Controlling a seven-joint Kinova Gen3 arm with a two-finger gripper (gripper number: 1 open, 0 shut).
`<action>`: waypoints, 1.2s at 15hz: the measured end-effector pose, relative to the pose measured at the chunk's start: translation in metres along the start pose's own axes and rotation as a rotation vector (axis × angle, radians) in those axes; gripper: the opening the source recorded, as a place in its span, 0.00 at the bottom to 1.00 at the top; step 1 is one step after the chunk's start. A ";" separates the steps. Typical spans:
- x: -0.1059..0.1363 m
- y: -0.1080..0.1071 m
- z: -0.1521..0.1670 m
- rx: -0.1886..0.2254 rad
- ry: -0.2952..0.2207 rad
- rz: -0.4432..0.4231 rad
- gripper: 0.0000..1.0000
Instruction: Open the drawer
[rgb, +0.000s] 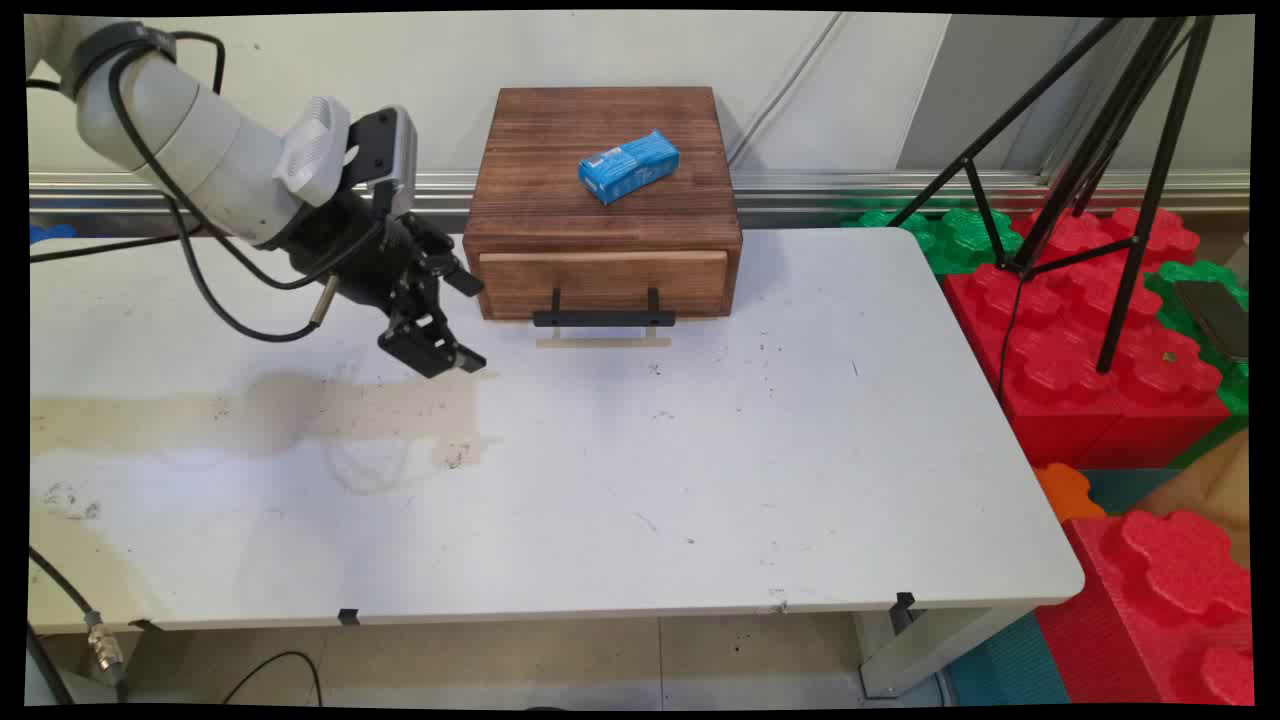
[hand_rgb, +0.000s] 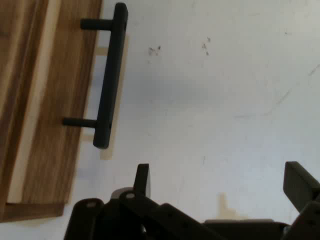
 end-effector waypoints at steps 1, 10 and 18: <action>0.002 0.000 0.000 0.004 0.002 0.002 1.00; 0.047 -0.011 0.021 0.080 0.018 0.018 1.00; 0.076 -0.017 0.079 0.127 -0.026 0.009 1.00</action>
